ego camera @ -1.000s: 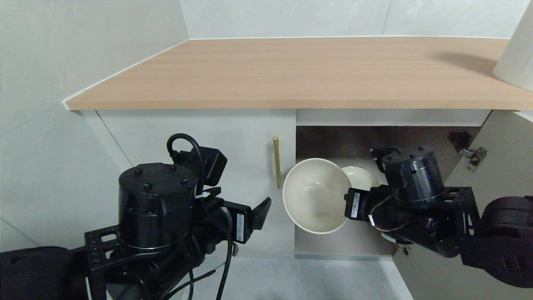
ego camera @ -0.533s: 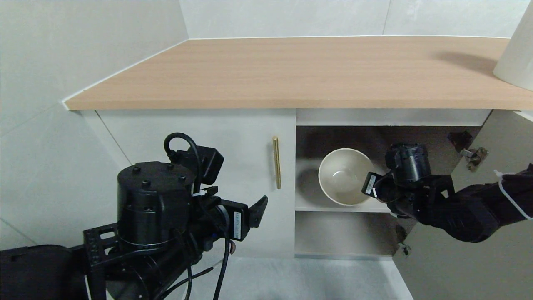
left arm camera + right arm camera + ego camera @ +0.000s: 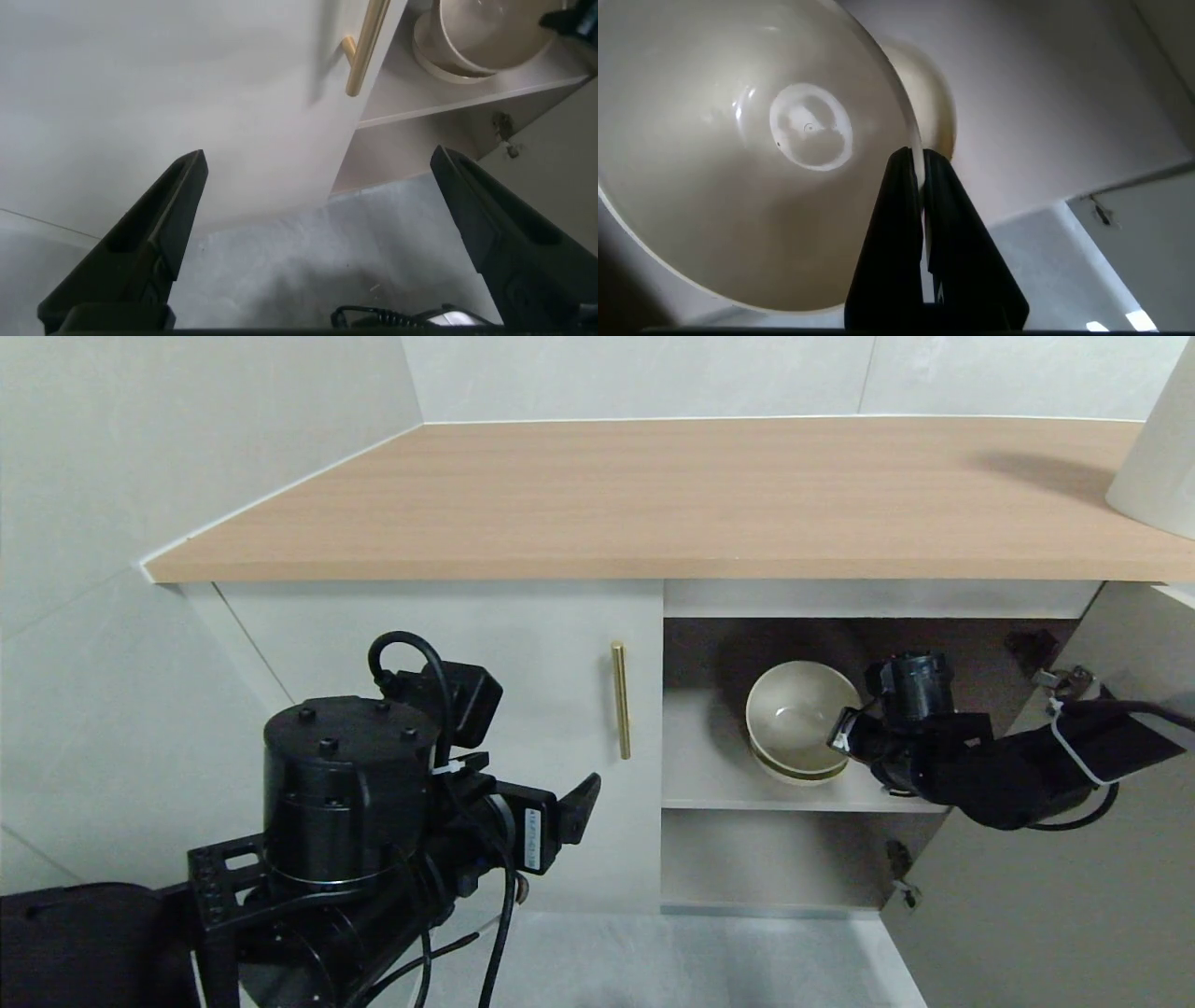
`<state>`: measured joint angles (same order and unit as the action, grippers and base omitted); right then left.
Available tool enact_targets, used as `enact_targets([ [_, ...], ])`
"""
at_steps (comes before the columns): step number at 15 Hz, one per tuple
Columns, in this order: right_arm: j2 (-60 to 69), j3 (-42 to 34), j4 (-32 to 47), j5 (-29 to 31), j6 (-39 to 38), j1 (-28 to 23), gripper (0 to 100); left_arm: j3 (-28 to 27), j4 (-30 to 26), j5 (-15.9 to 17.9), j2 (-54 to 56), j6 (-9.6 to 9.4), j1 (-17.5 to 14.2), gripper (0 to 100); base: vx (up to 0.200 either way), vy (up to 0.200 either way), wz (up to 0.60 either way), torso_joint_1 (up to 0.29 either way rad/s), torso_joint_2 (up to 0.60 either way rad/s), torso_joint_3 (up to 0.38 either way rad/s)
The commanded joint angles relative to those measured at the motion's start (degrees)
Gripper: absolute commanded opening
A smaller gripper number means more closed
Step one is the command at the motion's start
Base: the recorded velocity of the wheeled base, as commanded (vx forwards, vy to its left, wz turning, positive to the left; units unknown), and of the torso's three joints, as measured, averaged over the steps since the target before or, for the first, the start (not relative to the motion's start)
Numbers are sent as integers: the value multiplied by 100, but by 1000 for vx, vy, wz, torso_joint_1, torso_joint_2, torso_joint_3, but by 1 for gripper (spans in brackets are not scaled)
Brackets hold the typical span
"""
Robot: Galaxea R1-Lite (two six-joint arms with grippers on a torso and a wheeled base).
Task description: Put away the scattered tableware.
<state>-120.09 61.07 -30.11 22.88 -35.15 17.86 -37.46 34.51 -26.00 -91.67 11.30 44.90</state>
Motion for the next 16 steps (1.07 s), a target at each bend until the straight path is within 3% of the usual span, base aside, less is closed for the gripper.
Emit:
enact_targets([
  [1, -296, 142, -21, -12, -19, -151, 0, 2, -6, -1, -35, 4, 1, 100, 0, 0, 0, 0, 0, 0],
  [15, -428, 212, 14, -91, -89, -98, 0, 11, -6, -1, -52, 4, 1, 100, 0, 0, 0, 0, 0, 0],
  [16, -419, 203, 14, -144, -89, -98, 100, 11, -6, -1, -52, 4, 1, 100, 0, 0, 0, 0, 0, 0],
])
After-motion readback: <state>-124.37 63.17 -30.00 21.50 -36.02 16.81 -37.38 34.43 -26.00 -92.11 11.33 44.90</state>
